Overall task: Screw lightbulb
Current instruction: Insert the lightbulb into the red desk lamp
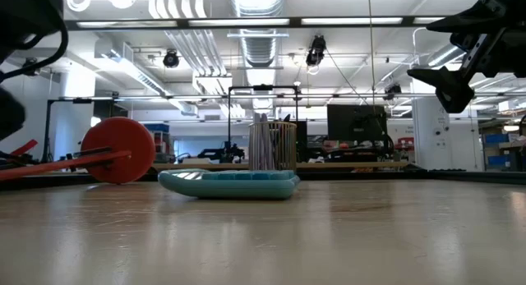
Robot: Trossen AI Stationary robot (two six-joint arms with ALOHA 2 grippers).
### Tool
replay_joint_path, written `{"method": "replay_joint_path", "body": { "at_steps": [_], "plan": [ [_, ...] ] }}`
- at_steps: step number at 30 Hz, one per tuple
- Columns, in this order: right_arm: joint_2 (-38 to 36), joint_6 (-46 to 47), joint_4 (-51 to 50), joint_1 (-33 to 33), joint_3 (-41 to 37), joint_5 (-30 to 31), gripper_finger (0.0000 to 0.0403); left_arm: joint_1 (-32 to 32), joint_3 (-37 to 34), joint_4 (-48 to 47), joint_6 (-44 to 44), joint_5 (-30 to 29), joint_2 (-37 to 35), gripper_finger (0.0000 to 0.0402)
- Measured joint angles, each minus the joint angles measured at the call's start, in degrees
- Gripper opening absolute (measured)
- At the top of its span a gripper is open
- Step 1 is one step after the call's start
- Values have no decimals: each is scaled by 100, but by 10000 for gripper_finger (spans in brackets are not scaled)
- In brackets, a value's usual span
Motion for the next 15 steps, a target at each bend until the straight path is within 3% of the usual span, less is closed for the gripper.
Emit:
{"method": "replay_joint_path", "body": {
  "at_steps": [5, 15],
  "plan": [
    [0, 71, 0, -2, 0, 0, 332, -128, -111, 139, 20, 70, -95, 232],
    [0, 61, 0, -2, 0, 0, 332, -197, -821, 1367, 218, 35, -14, 232]
  ]
}}
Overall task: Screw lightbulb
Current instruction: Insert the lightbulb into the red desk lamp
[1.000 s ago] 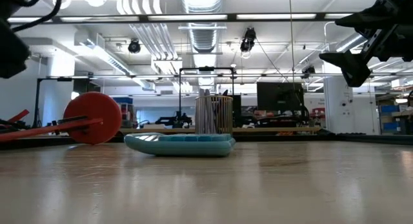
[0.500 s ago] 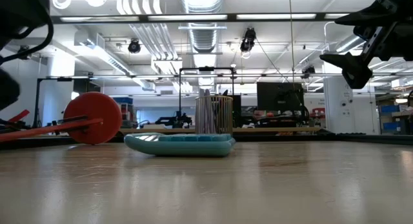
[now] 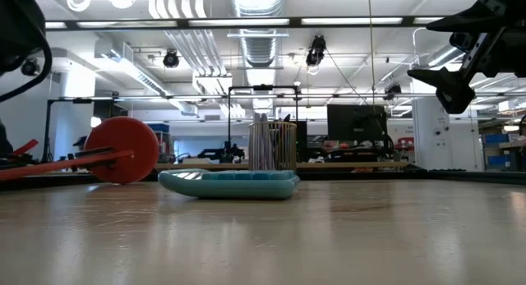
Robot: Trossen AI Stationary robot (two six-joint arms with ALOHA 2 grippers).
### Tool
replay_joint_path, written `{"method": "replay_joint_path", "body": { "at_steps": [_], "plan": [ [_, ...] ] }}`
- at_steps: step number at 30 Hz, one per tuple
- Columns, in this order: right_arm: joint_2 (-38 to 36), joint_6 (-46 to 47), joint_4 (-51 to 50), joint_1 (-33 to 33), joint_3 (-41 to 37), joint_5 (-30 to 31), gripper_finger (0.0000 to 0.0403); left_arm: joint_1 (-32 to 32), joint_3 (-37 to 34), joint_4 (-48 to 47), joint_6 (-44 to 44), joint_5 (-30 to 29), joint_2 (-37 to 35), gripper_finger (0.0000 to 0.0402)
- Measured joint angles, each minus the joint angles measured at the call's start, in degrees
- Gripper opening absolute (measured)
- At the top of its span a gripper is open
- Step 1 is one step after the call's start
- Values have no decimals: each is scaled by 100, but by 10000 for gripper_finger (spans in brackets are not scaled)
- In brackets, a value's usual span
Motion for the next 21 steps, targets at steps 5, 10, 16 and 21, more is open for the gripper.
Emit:
{"method": "replay_joint_path", "body": {
  "at_steps": [5, 10, 16, 21],
  "plan": [
    [0, -1, 0, 1, 0, 0, 332, -11, -6, 188, 286, -90, -102, 231],
    [0, -7, -1, 1, 0, 2, 332, -10, 206, 280, 538, -626, -128, 222],
    [0, -19, -2, 0, 0, 3, 332, -6, 419, 236, 490, -1486, -127, 210],
    [0, -26, 0, 0, 0, 4, 332, -7, 584, 278, 426, -2347, -127, 207]
  ]
}}
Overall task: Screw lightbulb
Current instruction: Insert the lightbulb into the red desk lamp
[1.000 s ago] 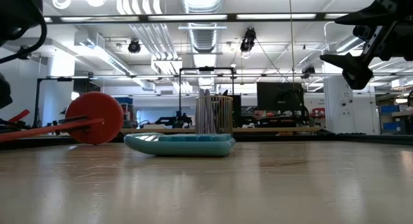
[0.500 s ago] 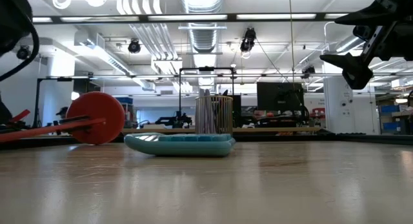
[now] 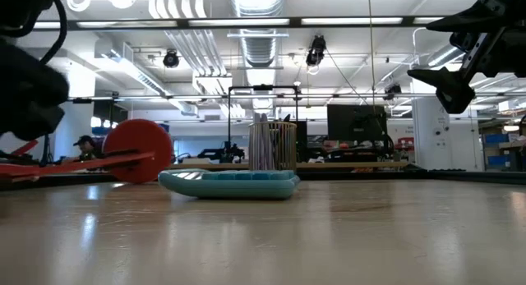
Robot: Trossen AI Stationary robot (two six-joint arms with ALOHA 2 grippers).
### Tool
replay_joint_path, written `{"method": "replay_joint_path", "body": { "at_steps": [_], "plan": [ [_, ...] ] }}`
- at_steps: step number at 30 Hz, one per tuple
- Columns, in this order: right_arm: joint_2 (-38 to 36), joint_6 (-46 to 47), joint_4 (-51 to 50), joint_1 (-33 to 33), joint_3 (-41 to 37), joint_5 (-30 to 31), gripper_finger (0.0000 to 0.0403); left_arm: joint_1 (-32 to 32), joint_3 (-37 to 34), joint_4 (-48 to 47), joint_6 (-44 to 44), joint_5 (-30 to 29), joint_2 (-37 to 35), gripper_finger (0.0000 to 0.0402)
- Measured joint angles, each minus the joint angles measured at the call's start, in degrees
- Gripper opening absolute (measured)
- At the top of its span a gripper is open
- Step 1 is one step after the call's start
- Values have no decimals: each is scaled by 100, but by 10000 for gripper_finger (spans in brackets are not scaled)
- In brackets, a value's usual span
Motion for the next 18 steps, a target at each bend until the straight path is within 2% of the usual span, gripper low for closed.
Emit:
{"method": "replay_joint_path", "body": {
  "at_steps": [6, 18],
  "plan": [
    [0, 2, -2, 0, 0, 0, 332, -2, 46, 71, -157, -904, -2, 207],
    [0, 4, 0, 0, 0, 0, 332, 0, 36, 157, -359, -1861, -2, 207]
  ]
}}
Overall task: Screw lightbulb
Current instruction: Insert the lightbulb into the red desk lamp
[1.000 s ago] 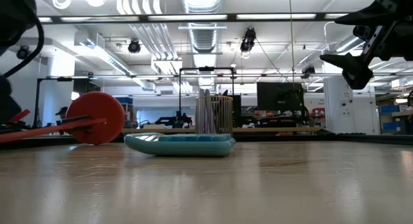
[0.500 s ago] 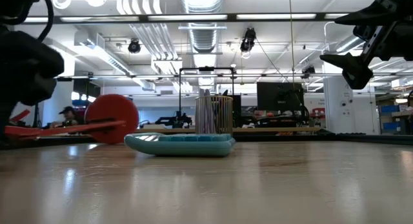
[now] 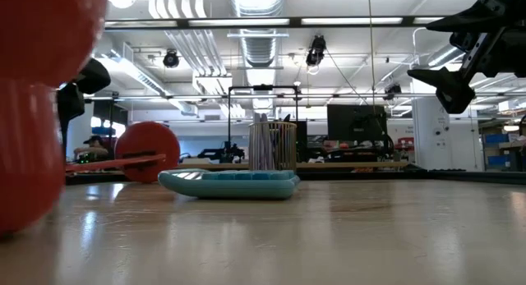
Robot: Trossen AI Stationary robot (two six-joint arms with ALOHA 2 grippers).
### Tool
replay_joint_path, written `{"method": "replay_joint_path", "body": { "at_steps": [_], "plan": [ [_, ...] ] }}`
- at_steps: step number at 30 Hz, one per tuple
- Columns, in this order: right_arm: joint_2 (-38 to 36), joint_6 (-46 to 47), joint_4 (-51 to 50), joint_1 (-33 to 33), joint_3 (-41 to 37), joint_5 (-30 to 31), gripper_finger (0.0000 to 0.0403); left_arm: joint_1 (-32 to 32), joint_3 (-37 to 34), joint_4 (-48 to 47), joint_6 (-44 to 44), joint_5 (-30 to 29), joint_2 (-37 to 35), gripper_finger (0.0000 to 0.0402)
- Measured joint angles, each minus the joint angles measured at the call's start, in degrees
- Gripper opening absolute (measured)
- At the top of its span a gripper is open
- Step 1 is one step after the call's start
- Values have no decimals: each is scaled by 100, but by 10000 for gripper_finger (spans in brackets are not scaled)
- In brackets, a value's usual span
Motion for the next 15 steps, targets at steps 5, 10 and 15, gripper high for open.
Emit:
{"method": "replay_joint_path", "body": {
  "at_steps": [5, 10, 15],
  "plan": [
    [0, 0, 0, 0, 0, 0, 332, 0, 1, -2, -125, -31, 0, 196],
    [0, 0, 0, 0, 0, 0, 332, 7, 1, 35, -332, -12, -2, 167],
    [0, 2, 0, 0, 0, 0, 332, 4, 1, 93, -356, -10, -8, 156]
  ]
}}
